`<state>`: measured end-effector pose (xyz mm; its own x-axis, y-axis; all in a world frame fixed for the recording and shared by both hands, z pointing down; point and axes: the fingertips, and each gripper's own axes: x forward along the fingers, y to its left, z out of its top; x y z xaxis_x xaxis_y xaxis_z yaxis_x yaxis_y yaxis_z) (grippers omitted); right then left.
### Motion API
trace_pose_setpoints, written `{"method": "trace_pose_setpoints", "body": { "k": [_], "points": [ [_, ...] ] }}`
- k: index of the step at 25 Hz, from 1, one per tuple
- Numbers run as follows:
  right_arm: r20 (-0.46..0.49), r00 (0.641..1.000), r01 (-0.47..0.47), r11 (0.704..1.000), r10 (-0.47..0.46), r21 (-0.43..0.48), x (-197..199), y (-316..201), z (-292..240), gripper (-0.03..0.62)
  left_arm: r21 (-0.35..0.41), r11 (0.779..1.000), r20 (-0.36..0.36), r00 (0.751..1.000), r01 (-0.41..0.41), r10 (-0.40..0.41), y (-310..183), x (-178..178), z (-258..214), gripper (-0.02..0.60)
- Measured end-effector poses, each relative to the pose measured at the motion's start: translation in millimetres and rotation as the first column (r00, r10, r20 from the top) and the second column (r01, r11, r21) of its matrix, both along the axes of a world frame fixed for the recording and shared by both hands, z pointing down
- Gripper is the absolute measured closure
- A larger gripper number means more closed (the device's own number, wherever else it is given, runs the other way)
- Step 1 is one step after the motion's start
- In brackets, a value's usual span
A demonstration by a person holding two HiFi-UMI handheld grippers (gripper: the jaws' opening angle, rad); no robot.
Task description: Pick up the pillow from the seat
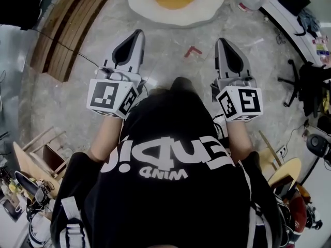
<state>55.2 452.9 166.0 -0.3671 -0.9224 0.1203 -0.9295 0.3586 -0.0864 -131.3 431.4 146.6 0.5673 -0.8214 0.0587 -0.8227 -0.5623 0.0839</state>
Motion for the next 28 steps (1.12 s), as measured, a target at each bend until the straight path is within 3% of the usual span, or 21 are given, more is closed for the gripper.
{"method": "trace_pose_setpoints", "body": {
  "k": [13,28],
  "points": [
    [-0.015,1.000,0.026,0.999,-0.027,-0.018,0.0,-43.0,1.5,0.573,-0.030,0.999,-0.014,1.000,-0.015,0.015,-39.3,0.2,10.1,0.574],
    [-0.011,1.000,0.012,1.000,-0.012,-0.021,46.8,-146.8,-0.7,0.573,-0.046,0.999,-0.020,1.000,-0.020,0.020,-146.8,47.4,13.1,0.574]
  ]
}}
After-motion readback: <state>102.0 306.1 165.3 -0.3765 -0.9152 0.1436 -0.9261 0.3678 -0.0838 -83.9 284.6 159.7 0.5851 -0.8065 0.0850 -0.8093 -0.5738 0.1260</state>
